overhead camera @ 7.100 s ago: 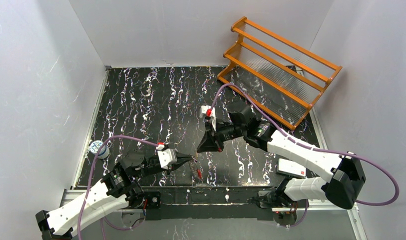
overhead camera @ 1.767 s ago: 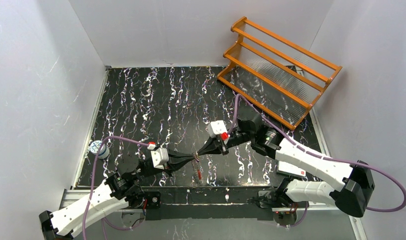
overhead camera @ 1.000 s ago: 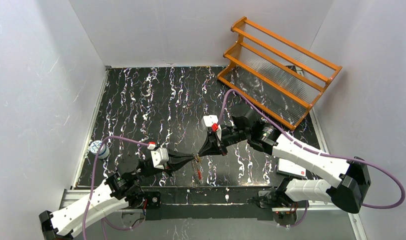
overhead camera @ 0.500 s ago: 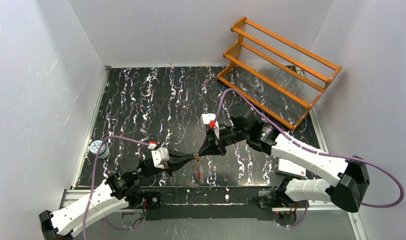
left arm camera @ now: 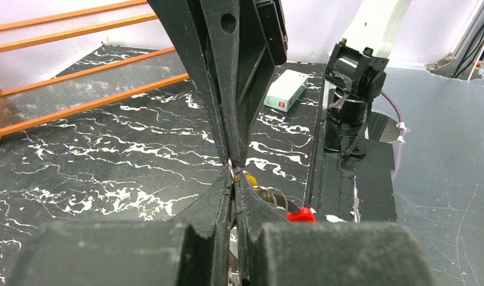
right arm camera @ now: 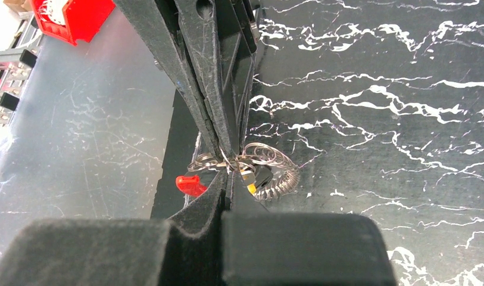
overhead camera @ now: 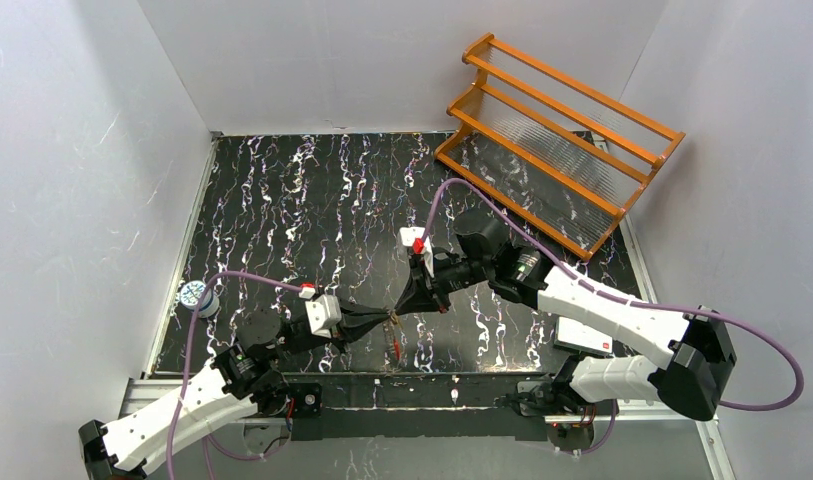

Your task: Put the keys on the keyring

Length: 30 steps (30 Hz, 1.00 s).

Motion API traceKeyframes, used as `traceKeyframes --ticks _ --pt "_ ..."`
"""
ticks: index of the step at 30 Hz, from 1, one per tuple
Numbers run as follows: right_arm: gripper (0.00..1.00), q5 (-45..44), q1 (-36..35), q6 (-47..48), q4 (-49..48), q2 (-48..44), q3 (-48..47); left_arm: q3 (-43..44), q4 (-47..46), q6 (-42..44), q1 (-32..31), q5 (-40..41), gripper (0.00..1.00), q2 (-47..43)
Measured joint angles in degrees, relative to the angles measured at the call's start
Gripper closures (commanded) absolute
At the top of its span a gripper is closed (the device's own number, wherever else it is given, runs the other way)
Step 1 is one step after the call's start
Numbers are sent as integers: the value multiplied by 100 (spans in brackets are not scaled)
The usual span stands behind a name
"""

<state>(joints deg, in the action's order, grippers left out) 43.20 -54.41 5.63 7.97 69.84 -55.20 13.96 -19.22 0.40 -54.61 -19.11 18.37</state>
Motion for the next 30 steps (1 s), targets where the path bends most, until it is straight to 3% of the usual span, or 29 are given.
traceKeyframes --ticks 30 --pt "99 332 234 -588 -393 103 564 -50 -50 -175 0 31 100 -181"
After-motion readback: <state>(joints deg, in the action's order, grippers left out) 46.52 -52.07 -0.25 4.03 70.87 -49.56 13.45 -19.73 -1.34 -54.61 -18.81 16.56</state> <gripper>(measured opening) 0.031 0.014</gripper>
